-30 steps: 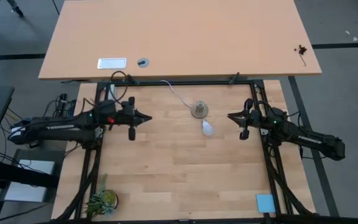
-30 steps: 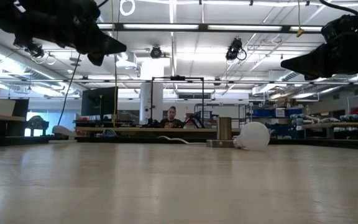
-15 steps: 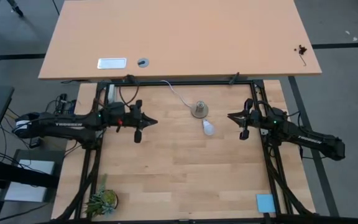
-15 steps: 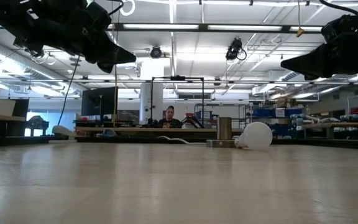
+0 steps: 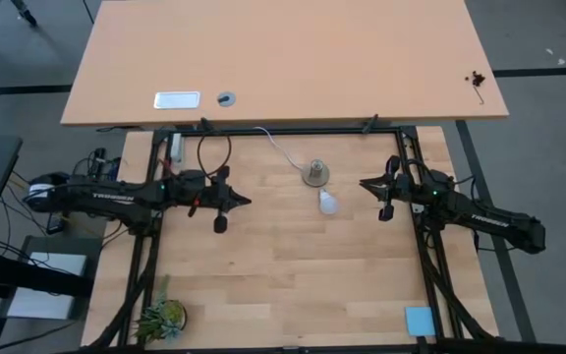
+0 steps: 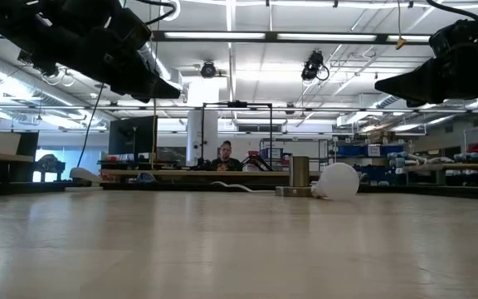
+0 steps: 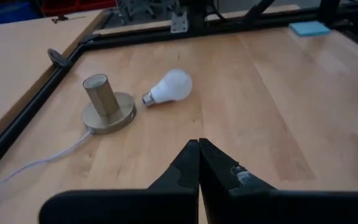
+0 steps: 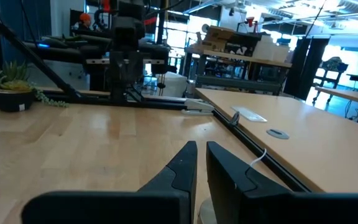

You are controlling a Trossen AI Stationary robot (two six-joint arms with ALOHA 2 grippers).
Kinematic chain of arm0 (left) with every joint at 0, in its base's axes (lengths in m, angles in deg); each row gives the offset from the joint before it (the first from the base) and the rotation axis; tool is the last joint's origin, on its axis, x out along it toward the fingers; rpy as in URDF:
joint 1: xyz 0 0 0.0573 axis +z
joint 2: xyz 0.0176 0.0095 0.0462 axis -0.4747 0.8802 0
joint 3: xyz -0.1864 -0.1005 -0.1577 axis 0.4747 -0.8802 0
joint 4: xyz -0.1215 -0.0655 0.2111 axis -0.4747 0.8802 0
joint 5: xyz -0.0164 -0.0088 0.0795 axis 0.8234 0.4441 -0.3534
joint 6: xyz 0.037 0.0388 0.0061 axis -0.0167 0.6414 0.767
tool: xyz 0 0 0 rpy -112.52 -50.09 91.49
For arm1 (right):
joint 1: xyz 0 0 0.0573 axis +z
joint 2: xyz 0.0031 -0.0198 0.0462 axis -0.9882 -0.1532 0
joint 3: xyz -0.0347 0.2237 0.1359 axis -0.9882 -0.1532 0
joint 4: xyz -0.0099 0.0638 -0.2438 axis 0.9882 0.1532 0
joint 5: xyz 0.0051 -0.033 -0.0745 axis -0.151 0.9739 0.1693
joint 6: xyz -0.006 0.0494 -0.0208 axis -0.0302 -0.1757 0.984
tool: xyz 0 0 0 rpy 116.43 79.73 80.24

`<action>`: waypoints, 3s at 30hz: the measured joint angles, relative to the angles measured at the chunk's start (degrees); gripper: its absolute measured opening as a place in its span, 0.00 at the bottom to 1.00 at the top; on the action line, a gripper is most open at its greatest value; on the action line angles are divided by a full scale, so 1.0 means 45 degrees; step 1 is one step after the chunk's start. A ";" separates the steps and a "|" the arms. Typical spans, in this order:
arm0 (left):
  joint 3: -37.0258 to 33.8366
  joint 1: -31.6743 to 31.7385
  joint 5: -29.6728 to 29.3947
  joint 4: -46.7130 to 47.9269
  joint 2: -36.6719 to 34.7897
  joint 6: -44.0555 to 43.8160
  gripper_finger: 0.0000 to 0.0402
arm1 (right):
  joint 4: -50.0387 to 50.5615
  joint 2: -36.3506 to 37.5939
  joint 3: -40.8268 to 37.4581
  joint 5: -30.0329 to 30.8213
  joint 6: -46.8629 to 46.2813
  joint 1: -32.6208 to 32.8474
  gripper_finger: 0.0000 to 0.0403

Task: Screw lightbulb
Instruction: Insert the white lightbulb into the gold lamp

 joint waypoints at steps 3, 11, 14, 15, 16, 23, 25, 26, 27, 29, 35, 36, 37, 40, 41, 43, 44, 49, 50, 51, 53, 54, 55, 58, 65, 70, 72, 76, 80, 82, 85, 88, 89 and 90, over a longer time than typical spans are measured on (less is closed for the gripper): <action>0.0004 -0.0178 -0.0118 -0.0491 0.0239 -0.0269 0.01 | -0.0005 0.0000 0.0000 0.0000 -0.0003 0.0000 0.11; 0.0057 -0.0178 -0.0093 -0.1559 0.2305 -0.0402 0.01 | -0.0005 -0.0010 -0.0002 0.0000 0.0000 0.0000 0.11; 0.0570 -0.0190 -0.0074 -0.1655 0.3409 -0.0402 0.01 | 0.0000 -0.0010 0.0000 0.0000 -0.0002 0.0000 0.11; 0.0823 -0.0233 -0.0074 -0.1686 0.3806 -0.0394 0.01 | -0.0004 -0.0010 0.0000 0.0000 -0.0001 0.0000 0.11; 0.1071 -0.0284 -0.0076 -0.1697 0.4175 -0.0311 0.01 | -0.0005 -0.0010 0.0000 0.0000 -0.0004 0.0000 0.11; 0.3014 -0.0719 -0.0063 -0.1743 0.6584 0.0990 0.01 | -0.0001 -0.0010 -0.0005 0.0000 -0.0001 0.0000 0.11; 0.3451 -0.0750 -0.0064 -0.1892 0.6960 0.1227 0.01 | -0.0001 -0.0010 0.0000 0.0000 0.0000 0.0000 0.11; 0.3640 -0.0751 -0.0062 -0.1976 0.7109 0.1285 0.01 | 0.0000 -0.0010 -0.0005 0.0000 -0.0005 0.0000 0.11; 0.3849 -0.0751 -0.0064 -0.2081 0.7234 0.1296 0.01 | -0.0005 -0.0010 0.0000 0.0000 -0.0002 0.0000 0.11; 0.4124 -0.0740 -0.0059 -0.2102 0.7321 0.1313 0.01 | 0.0000 -0.0010 0.0000 0.0000 -0.0005 0.0000 0.11; 0.4745 -0.0499 -0.0064 -0.2077 0.7415 0.1678 0.01 | 0.0027 -0.0010 0.0000 0.0000 0.0000 0.0000 0.11; 0.4828 -0.0456 -0.0064 -0.2090 0.7412 0.1683 0.01 | -0.0019 -0.0010 0.0000 0.0000 -0.0001 0.0000 0.11; 0.4910 -0.0396 -0.0061 -0.2082 0.7412 0.1688 0.01 | -0.0012 -0.0005 0.0000 0.0000 -0.0002 0.0000 0.11; 0.5204 -0.0211 0.0020 -0.2057 0.7525 0.1696 0.01 | -0.0009 -0.0009 0.0000 0.0000 -0.0001 0.0000 0.11; 0.5333 -0.0115 0.0154 -0.2075 0.7606 0.1672 0.01 | -0.0013 -0.0010 0.0000 0.0000 0.0000 0.0000 0.11; 0.5609 0.0065 0.0571 -0.1947 0.7864 0.1611 0.00 | 0.0001 -0.0010 0.0000 0.0000 -0.0001 0.0000 0.11; 0.5787 0.0139 0.0781 -0.1957 0.8032 0.1604 0.00 | -0.0010 -0.0010 0.0000 0.0000 0.0000 0.0000 0.11; 0.6816 0.0329 0.1454 -0.1930 0.9225 0.1579 0.00 | -0.0004 -0.0010 0.0000 -0.0001 0.0004 0.0000 0.11; 0.7091 0.0343 0.1534 -0.1921 0.9487 0.1580 0.00 | 0.0000 -0.0010 0.0000 0.0000 -0.0004 0.0000 0.11; 0.7375 0.0351 0.1585 -0.1910 0.9799 0.1584 0.00 | -0.0010 -0.0010 0.0000 0.0000 0.0010 0.0004 0.11; 0.8096 0.0356 0.1622 -0.1841 1.0439 0.1593 0.00 | -0.0027 -0.0010 0.0000 0.0053 0.0015 0.0004 0.11; 0.8472 0.0361 0.1625 -0.1707 1.0736 0.1597 0.00 | -0.0096 -0.0010 0.0000 0.0090 0.0015 0.0004 0.11; 0.8902 0.0356 0.1629 -0.1536 1.1059 0.1604 0.00 | -0.0172 -0.0010 0.0000 0.0092 0.0019 0.0001 0.11; 1.0156 0.0356 0.1626 -0.0980 1.2013 0.1604 0.00 | -0.0379 -0.0010 0.0000 0.0097 -0.0010 0.0003 0.11; 1.2526 0.0407 0.1104 0.0290 1.3761 0.1579 0.00 | -0.0398 -0.0010 0.0000 0.0097 -0.0775 0.0005 0.11; 1.3328 0.0604 0.0550 0.1368 1.4385 0.1608 0.00 | -0.0405 -0.0010 0.0000 0.0097 -0.1446 0.0005 0.11; 1.3408 0.0686 0.0228 0.1529 1.4411 0.1611 0.00 | -0.0397 -0.0010 0.0000 0.0097 -0.1576 0.0005 0.11; 1.3420 0.0798 0.0145 0.1838 1.4406 0.1639 0.00 | -0.0555 -0.0010 0.0000 0.0097 -0.1757 0.0005 0.11; 1.3420 0.0799 0.0130 0.2013 1.4406 0.2034 0.00 | -0.0800 -0.0010 0.0000 0.0097 -0.1753 0.0010 0.11; 1.3420 0.0790 0.0154 0.2195 1.4406 0.2211 0.00 | -0.0869 -0.0007 0.0000 0.0097 -0.1765 0.0010 0.11; 1.3415 0.0788 0.0335 0.2337 1.4406 0.2505 0.00 | -0.0871 -0.0010 0.0000 0.0097 -0.1758 0.0010 0.11; 1.3415 0.0771 0.0576 0.2415 1.4406 0.2759 0.00 | -0.0874 -0.0010 0.0000 0.0097 -0.1763 0.0010 0.11; 1.3415 0.0760 0.0709 0.2504 1.4406 0.2764 0.00 | -0.0865 -0.0010 0.0000 0.0097 -0.1763 0.0010 0.11; 1.3415 0.0746 0.0915 0.2610 1.4406 0.2767 0.00 | -0.0868 -0.0010 0.0000 0.0094 -0.1768 0.0010 0.11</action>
